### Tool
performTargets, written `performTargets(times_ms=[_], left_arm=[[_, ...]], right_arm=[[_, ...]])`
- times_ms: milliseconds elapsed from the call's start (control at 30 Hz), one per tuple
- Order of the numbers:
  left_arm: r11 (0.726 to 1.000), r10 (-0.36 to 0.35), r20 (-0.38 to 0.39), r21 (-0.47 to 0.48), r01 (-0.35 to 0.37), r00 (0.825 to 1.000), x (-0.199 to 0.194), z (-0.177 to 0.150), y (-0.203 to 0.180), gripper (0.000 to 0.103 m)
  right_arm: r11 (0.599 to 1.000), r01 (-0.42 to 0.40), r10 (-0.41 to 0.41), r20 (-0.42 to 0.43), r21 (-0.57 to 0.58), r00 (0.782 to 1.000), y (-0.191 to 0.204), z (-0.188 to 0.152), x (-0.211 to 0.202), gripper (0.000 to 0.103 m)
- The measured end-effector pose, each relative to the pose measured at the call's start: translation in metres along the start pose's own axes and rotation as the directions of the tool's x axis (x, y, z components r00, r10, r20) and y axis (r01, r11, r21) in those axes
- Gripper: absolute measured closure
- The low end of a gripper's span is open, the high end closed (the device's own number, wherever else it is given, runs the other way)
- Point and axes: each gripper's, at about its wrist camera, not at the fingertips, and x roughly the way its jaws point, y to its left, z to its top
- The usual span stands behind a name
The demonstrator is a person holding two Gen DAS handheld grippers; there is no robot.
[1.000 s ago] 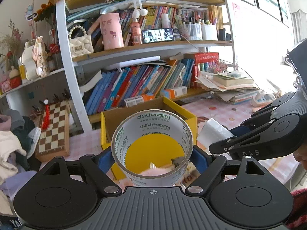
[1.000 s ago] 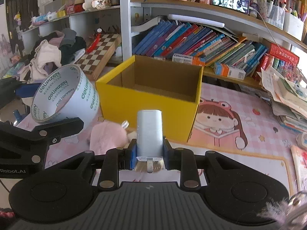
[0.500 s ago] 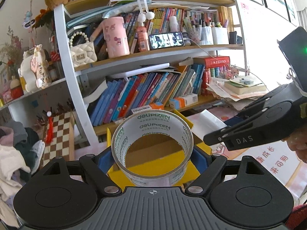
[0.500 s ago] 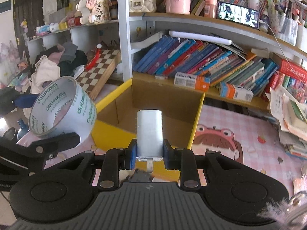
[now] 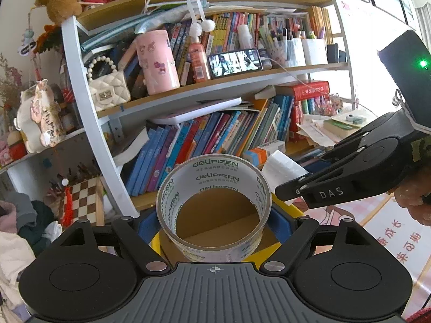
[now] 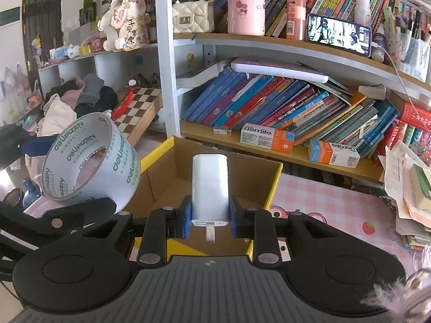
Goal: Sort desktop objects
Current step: 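Lower the plug and tape roll into the yellow box and open both tools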
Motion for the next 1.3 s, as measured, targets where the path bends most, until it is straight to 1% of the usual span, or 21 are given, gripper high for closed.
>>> performTargets(times_ms=[300,533,700,1033,1300], left_arm=[[1.000,0.009,-0.048,0.016,-0.008,0.999,0.034,0.004,0.005,0.019],[1.000,0.010,-0.094,0.025,-0.008,0.996,0.067,0.005,0.011,0.019],[0.999,0.008,-0.139,0.034,-0.004,0.990,0.093,0.003,0.013,0.019],[0.999,0.000,-0.225,0.048,0.012,0.974,0.135,-0.006,0.016,0.018],[0.999,0.002,-0.258,0.053,0.012,0.966,0.153,-0.012,0.013,0.018]], right_arm=[[1.000,-0.025,0.025,-0.034,-0.008,0.999,-0.014,0.008,0.034,0.078],[0.999,-0.041,0.038,-0.075,-0.034,0.996,-0.025,0.013,0.067,0.078],[0.996,-0.054,0.046,-0.108,-0.074,0.993,-0.032,0.017,0.093,0.078],[0.983,-0.098,0.066,-0.202,-0.154,0.977,-0.040,0.015,0.139,0.078],[0.970,-0.132,0.077,-0.260,-0.203,0.963,-0.042,0.012,0.168,0.078]])
